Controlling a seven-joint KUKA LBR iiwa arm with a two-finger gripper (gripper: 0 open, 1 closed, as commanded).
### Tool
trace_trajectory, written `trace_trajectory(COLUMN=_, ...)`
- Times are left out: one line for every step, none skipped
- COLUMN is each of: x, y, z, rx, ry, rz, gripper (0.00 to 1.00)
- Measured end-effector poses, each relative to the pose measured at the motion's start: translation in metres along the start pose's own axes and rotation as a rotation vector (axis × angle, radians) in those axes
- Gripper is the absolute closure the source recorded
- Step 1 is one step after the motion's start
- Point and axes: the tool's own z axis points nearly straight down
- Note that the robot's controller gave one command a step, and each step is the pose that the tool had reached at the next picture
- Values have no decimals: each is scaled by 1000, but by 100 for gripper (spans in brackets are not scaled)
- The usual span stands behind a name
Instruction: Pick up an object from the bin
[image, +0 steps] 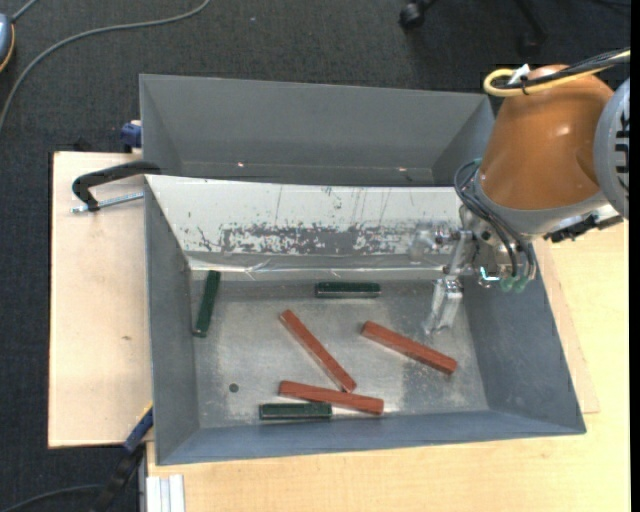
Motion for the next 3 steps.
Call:
trace_trajectory(x=14, y=-34, z=115, rx=0, ry=0, rz=-238, gripper=0)
trace_trajectory(x=-10, y=-24, z=156, rx=0, ry=-9, rz=-195, gripper=0)
trace_trajectory(x=-10, y=-25, z=153, rx=1, ry=-10, rz=-195, gripper=100)
